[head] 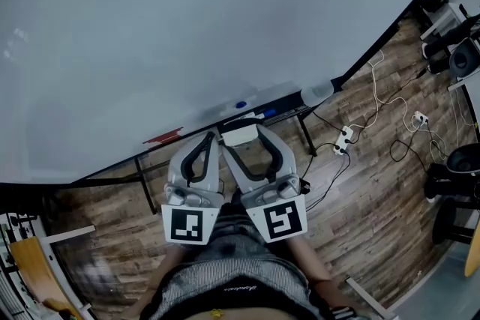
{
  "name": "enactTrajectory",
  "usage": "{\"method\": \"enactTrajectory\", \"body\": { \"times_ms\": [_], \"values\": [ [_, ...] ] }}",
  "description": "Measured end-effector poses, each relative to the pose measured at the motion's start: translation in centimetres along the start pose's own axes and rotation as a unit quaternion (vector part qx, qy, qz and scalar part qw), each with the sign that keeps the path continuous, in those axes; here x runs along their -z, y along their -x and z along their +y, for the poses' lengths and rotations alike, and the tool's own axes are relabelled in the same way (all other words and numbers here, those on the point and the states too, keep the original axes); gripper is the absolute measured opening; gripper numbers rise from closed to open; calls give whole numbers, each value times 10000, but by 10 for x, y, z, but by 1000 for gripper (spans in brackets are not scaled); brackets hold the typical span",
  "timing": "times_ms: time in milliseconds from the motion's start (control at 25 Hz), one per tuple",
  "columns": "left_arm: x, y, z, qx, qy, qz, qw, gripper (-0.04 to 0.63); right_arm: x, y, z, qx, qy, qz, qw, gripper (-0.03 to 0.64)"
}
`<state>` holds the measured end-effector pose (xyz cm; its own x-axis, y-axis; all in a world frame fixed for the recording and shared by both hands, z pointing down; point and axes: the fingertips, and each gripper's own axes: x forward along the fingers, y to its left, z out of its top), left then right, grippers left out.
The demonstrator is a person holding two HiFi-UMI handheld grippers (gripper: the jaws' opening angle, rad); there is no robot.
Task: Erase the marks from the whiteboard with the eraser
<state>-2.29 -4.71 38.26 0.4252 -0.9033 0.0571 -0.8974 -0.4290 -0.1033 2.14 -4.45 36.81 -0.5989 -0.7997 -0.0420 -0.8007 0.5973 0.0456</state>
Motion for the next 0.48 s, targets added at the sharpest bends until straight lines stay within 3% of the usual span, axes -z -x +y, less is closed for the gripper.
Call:
{"method": "enactTrajectory", "body": {
  "times_ms": [480],
  "values": [
    [-1,-8,-5,72,68,-17,9999,3,-3,1,-8,1,40,9,10000,238]
  ]
}}
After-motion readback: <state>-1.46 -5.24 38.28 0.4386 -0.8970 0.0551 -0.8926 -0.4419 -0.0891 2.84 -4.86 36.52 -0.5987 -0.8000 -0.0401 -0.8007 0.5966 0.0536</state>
